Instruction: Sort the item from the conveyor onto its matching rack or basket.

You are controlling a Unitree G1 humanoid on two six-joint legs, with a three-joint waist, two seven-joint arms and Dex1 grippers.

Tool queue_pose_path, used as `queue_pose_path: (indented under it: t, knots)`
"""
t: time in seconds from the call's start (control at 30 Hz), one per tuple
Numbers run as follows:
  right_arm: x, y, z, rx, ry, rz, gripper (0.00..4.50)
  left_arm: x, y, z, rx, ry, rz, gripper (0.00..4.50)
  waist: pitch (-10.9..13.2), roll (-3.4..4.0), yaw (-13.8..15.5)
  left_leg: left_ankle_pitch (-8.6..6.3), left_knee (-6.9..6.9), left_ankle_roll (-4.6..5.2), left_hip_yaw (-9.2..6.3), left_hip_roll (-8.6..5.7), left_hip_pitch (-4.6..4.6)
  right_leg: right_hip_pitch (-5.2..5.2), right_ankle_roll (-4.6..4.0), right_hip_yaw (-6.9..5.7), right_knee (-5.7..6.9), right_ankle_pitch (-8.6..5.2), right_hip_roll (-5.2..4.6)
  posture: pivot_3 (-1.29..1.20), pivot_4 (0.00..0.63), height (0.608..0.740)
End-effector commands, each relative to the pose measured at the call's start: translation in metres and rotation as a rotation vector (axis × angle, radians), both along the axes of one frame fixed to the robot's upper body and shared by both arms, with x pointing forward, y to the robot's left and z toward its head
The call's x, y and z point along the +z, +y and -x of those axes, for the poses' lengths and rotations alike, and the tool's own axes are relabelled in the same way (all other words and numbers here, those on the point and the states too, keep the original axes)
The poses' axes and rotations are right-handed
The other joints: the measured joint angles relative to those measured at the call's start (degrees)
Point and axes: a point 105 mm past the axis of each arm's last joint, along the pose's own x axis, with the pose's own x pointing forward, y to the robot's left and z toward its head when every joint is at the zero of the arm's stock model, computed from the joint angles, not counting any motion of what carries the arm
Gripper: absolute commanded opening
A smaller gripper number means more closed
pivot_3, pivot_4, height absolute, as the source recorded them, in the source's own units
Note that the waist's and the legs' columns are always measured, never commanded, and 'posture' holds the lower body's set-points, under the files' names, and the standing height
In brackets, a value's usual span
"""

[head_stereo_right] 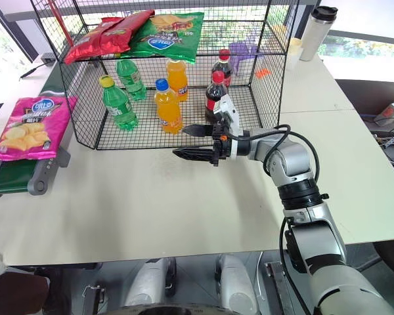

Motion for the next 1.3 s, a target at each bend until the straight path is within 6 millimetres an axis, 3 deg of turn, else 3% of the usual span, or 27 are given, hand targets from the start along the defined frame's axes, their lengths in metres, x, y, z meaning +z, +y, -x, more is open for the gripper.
queue_pose_path:
  t: [0.03, 0.37, 0.6, 0.77, 0.87, 1.13, 1.2, 1.3]
  knots:
    - [0.008, 0.001, 0.004, 0.03, -0.028, -0.016, 4.5, 0.0, 0.003, -0.001, -0.014, -0.025, -0.036, 4.44, 0.0, -0.02, -0.1, 0.0, -0.01, 0.0, 0.0, 0.0, 0.0, 0.0, -0.01, 0.0, 0.0, 0.01, 0.0, 0.0, 0.15, 0.74]
    - [0.02, -0.013, 0.01, 0.025, -0.035, -0.024, 4.5, -0.008, 0.015, -0.032, -0.037, -0.02, -0.004, 4.44, 0.0, -0.03, -0.3, 0.01, -0.04, 0.02, 0.04, 0.04, 0.0, -0.03, 0.0, -0.01, 0.1, 0.06, 0.04, 0.0, 0.15, 0.74]
    - [0.017, -0.02, 0.009, -0.026, -0.036, -0.015, 4.5, -0.018, 0.019, -0.039, -0.038, 0.013, 0.011, 4.44, -0.1, -0.05, -0.3, 0.01, -0.04, 0.02, 0.04, 0.07, 0.05, -0.02, 0.01, -0.02, 0.16, 0.07, 0.07, 0.0, 0.15, 0.74]
    - [0.016, -0.022, 0.008, -0.049, -0.04, -0.013, 4.5, -0.013, 0.021, -0.054, -0.051, -0.023, 0.01, 4.44, -0.1, -0.06, -0.1, 0.01, 0.0, 0.02, 0.03, 0.07, 0.07, -0.01, 0.0, -0.02, 0.24, 0.08, 0.07, 0.0, 0.15, 0.74]
    - [0.016, -0.023, 0.008, -0.06, -0.043, -0.011, 4.5, -0.009, 0.017, -0.057, -0.066, -0.047, -0.001, 3.57, -0.1, -0.07, -0.2, 0.01, 0.01, 0.02, 0.04, 0.07, 0.07, 0.0, 0.01, -0.01, 0.24, 0.09, 0.06, 0.0, 0.15, 0.74]
    - [0.011, -0.021, 0.005, -0.07, -0.043, -0.009, 4.5, 0.0, 0.019, -0.051, -0.046, -0.056, -0.019, 0.11, -0.1, -0.07, -0.2, 0.02, -0.01, 0.02, 0.04, 0.07, 0.1, -0.01, 0.14, -0.01, 0.27, 0.17, 0.08, 0.0, 0.15, 0.74]
    - [0.011, -0.021, 0.004, -0.069, -0.042, -0.01, 4.5, 0.007, 0.021, -0.049, -0.024, -0.084, -0.011, 0.04, -0.1, -0.07, -0.2, 0.02, 0.01, 0.02, 0.04, 0.07, 0.1, 0.0, 0.14, -0.01, 0.28, 0.17, 0.07, 0.0, 0.15, 0.74]
    - [0.009, -0.021, 0.002, -0.073, -0.04, -0.008, 4.5, 0.037, 0.026, -0.043, 0.027, -0.159, 0.045, 0.04, -0.1, -0.12, -0.1, 0.02, 0.02, 0.02, 0.04, 0.07, 0.09, 0.0, 0.13, -0.01, 0.28, 0.17, 0.07, 0.0, 0.15, 0.74]
